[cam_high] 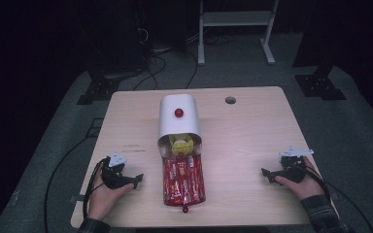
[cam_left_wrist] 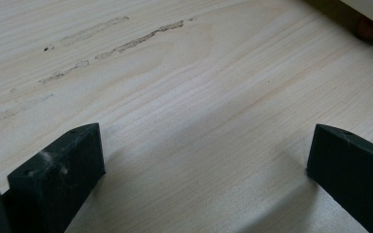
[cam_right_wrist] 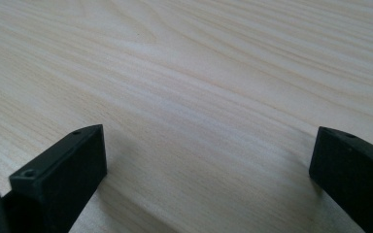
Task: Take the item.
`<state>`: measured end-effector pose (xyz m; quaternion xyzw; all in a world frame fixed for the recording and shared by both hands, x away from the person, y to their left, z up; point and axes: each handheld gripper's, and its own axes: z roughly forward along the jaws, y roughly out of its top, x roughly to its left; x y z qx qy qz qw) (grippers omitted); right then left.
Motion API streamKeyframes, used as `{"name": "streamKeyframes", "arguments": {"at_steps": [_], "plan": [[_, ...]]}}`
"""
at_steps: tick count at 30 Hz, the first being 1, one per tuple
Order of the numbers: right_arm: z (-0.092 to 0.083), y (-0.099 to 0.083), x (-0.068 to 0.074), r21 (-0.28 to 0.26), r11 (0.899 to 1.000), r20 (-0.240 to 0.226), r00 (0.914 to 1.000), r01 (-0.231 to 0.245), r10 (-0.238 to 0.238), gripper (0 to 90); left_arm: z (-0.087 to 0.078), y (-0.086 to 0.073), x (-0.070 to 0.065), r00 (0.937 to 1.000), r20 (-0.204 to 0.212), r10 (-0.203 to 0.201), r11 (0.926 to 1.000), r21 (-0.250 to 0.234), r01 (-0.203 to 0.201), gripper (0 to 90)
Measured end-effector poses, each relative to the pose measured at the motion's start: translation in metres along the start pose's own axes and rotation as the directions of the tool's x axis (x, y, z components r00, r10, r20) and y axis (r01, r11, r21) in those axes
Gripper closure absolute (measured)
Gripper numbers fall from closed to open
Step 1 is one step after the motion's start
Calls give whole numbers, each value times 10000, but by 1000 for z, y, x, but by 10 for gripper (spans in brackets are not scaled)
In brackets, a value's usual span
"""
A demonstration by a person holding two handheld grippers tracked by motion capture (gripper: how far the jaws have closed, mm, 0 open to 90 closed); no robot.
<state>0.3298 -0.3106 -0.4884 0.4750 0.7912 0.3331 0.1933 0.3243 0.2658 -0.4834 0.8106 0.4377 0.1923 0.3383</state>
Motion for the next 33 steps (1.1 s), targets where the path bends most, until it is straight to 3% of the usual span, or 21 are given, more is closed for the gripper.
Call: {"name": "streamKeyframes", "arguments": {"at_steps": [4,9,16,21,28,33], "plan": [[0,0,0,1,10000,2,10000,-1,1,0,-1,0,0,10000,-21,-13,10000,1,13,2],[0,0,0,-1,10000,1,10000,0,0,0,-8,0,1,9998,118,138,9999,-1,-138,144],[0,0,0,-7,10000,-3,10000,10,-10,0,-14,3,-1,9984,573,-4,9999,-116,11,271],[0,0,0,-8,10000,-1,10000,9,-9,0,-21,6,-3,9966,802,-166,9991,-372,197,302],[0,0,0,-2,10000,-4,10000,-6,6,0,-33,10,-8,9956,931,-95,9981,-595,150,390],[0,0,0,-2,10000,-2,10000,-1,1,0,-39,14,-13,9937,1058,-380,9947,-908,477,403]]}}
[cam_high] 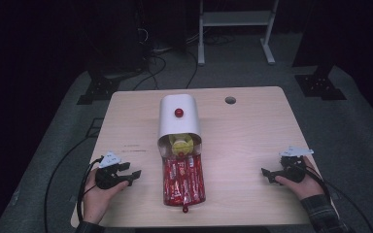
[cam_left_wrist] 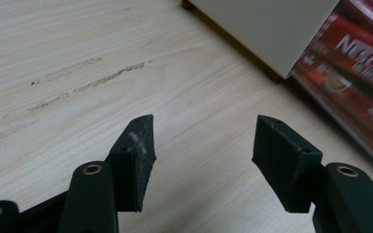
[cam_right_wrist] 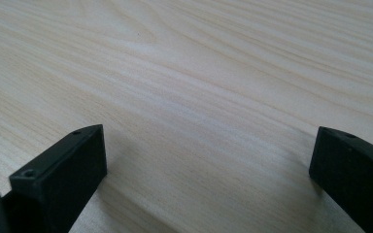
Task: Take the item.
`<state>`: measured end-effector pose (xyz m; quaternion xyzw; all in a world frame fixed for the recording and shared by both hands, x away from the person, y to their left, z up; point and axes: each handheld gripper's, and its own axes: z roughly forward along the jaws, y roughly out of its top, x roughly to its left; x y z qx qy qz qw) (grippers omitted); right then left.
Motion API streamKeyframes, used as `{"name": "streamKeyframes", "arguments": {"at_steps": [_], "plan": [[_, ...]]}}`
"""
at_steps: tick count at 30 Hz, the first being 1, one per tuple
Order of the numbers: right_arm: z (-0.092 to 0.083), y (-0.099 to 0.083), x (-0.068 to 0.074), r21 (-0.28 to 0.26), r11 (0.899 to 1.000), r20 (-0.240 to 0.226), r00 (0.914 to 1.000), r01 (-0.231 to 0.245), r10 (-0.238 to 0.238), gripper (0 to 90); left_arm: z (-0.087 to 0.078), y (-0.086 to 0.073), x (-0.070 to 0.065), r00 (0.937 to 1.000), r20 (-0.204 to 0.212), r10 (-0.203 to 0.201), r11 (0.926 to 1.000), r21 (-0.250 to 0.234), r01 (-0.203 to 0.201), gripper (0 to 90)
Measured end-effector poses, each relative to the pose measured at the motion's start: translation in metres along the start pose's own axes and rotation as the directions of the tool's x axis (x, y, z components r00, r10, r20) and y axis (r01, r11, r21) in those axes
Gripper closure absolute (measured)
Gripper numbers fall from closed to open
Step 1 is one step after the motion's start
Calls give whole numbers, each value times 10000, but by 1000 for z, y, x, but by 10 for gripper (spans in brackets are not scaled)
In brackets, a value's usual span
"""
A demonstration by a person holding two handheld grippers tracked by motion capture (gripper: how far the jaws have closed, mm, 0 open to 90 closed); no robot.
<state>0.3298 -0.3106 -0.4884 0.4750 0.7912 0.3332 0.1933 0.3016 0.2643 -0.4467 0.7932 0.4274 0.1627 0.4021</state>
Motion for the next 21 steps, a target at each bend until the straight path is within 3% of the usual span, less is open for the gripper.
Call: {"name": "streamKeyframes", "arguments": {"at_steps": [7,21], "plan": [[0,0,0,5,10000,3,10000,0,0,0,-8,7,-10,9990,394,-192,9994,-265,202,434],[0,0,0,1,10000,-3,10000,1,-1,0,-18,21,-39,9938,1113,-23,9982,-600,91,466]]}}
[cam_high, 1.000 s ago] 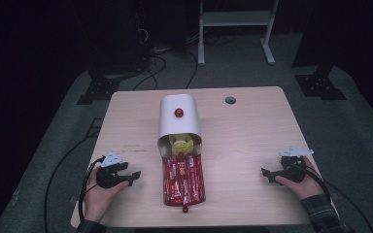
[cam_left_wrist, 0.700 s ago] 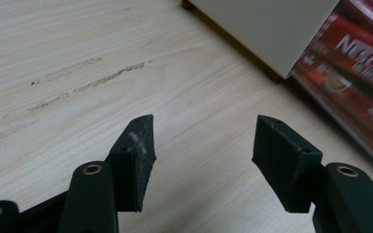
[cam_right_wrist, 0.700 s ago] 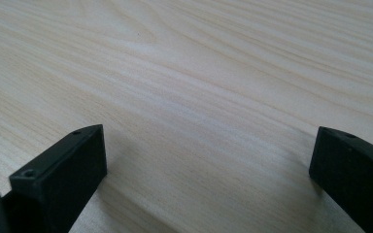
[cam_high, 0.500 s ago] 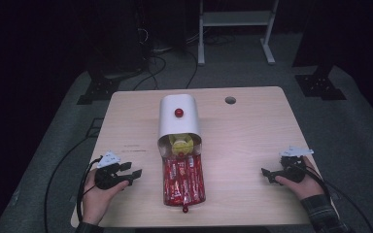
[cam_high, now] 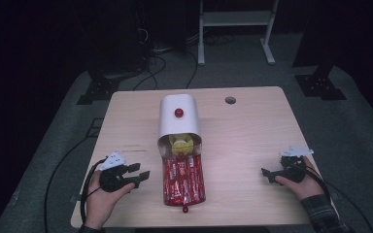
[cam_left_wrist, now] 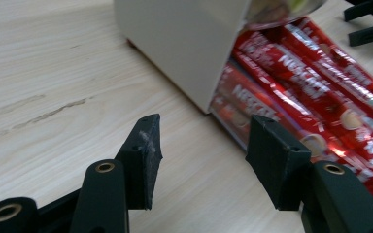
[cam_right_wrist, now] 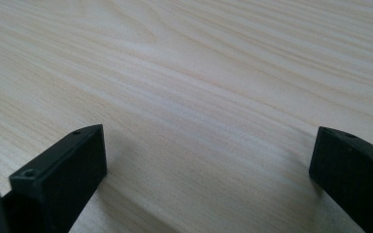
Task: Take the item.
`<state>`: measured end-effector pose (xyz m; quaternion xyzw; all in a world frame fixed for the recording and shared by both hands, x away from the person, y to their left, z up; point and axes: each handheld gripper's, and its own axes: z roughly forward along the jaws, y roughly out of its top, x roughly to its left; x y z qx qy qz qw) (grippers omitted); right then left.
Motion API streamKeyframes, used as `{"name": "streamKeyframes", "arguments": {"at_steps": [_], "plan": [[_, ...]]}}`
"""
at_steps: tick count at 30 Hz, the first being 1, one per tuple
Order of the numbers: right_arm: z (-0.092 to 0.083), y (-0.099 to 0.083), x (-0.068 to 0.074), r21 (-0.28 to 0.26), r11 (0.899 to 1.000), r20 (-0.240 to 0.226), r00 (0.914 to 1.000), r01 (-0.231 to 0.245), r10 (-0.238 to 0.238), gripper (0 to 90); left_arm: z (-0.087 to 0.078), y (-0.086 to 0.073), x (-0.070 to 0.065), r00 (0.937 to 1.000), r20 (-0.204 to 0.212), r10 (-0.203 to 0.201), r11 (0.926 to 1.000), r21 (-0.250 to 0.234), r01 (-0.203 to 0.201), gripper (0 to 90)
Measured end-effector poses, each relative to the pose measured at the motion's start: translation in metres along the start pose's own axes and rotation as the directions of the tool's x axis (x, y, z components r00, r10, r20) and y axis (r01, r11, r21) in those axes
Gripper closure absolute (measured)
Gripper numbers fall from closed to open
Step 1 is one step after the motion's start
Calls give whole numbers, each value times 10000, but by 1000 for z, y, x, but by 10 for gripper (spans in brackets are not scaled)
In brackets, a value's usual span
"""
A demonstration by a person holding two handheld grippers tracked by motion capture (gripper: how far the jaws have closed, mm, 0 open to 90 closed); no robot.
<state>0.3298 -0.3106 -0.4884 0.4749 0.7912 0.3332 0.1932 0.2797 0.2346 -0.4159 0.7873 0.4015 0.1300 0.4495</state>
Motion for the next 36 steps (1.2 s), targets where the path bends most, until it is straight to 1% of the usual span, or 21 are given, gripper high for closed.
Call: {"name": "streamKeyframes", "arguments": {"at_steps": [1,3,5,11,17,20,22,24,29,32,36], "plan": [[0,0,0,5,10000,1,10000,5,-5,0,0,1,-2,10000,56,64,10000,-34,-64,467],[0,0,0,0,10000,2,10000,-6,6,0,-1,2,-5,9999,159,48,10000,-69,-47,473],[0,0,0,2,10000,-1,10000,-11,11,0,-2,4,-9,9994,333,35,9998,-211,-28,477],[0,0,0,6,10000,2,10000,-7,7,0,-1,10,-22,9966,793,202,9993,-343,-175,484],[0,0,0,1,10000,1,10000,-8,8,0,9,17,-39,9920,1194,419,9987,-337,-381,482],[0,0,0,-4,10000,1,10000,2,-2,0,15,20,-45,9898,1338,492,9986,-264,-461,482],[0,0,0,-1,10000,0,10000,-8,8,0,19,21,-48,9892,1374,515,9986,-165,-497,481],[0,0,0,7,10000,1,10000,-12,12,0,22,22,-51,9890,1388,509,9987,-164,-491,479],[0,0,0,-4,10000,1,10000,1,-1,0,32,25,-57,9902,1296,522,9986,-58,-519,472],[0,0,0,3,10000,3,10000,-3,3,0,38,27,-61,9905,1243,594,9982,30,-602,468],[0,0,0,-2,10000,0,10000,-1,1,0,47,27,-62,9921,1068,658,9976,160,-679,466]]}}
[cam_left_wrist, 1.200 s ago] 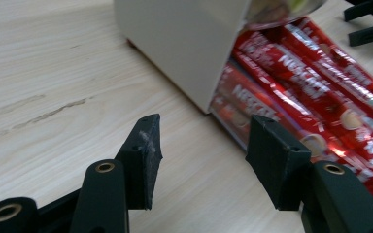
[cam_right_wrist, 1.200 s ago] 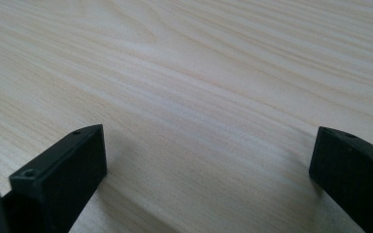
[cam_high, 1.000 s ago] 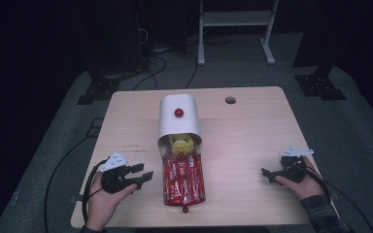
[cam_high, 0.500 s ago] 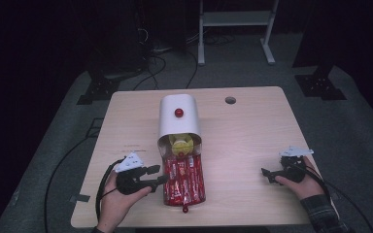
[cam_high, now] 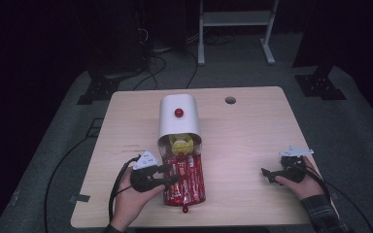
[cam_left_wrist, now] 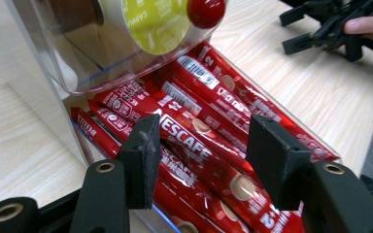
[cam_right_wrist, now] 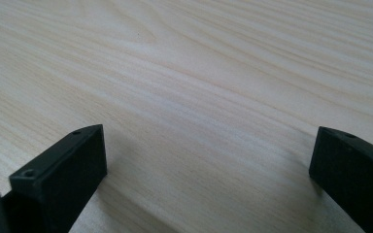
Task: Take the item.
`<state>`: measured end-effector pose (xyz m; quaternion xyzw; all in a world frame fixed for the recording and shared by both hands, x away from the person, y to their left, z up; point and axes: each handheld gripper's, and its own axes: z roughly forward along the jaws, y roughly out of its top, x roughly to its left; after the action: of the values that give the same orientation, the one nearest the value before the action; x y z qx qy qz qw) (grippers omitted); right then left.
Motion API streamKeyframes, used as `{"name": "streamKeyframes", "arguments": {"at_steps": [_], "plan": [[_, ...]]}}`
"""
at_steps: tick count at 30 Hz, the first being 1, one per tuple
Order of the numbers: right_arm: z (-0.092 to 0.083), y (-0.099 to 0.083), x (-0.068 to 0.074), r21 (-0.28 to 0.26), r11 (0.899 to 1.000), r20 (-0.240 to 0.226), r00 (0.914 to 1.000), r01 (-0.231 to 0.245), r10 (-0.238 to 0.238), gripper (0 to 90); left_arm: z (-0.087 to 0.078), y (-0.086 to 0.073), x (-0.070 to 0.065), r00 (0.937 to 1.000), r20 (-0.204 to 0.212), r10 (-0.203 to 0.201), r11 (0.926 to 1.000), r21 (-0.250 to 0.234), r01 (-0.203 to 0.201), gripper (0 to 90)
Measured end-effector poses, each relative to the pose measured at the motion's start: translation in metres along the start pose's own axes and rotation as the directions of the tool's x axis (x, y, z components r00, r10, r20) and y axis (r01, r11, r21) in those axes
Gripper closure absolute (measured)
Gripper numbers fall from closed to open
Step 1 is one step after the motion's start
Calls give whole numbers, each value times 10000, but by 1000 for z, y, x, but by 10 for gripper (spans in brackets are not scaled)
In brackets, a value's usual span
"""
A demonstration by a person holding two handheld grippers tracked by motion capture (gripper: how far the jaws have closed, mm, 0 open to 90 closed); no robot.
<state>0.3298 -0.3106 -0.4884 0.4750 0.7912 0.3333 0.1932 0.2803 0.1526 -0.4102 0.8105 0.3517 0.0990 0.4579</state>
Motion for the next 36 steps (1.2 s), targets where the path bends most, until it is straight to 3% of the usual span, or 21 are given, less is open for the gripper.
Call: {"name": "streamKeyframes", "arguments": {"at_steps": [11,21,30,36], "plan": [[0,0,0,7,10000,-4,10000,-9,9,0,11,-1,-1,9996,-286,23,9997,257,-16,472],[0,0,0,8,10000,1,10000,-8,8,0,15,-3,-5,9992,-390,66,9992,407,-50,574],[0,0,0,3,10000,-1,10000,-9,9,0,16,-4,-5,9993,-222,-311,9973,659,325,773],[0,0,0,6,10000,-4,10000,-11,11,0,13,-4,-2,9979,-40,-643,9952,730,645,854]]}}
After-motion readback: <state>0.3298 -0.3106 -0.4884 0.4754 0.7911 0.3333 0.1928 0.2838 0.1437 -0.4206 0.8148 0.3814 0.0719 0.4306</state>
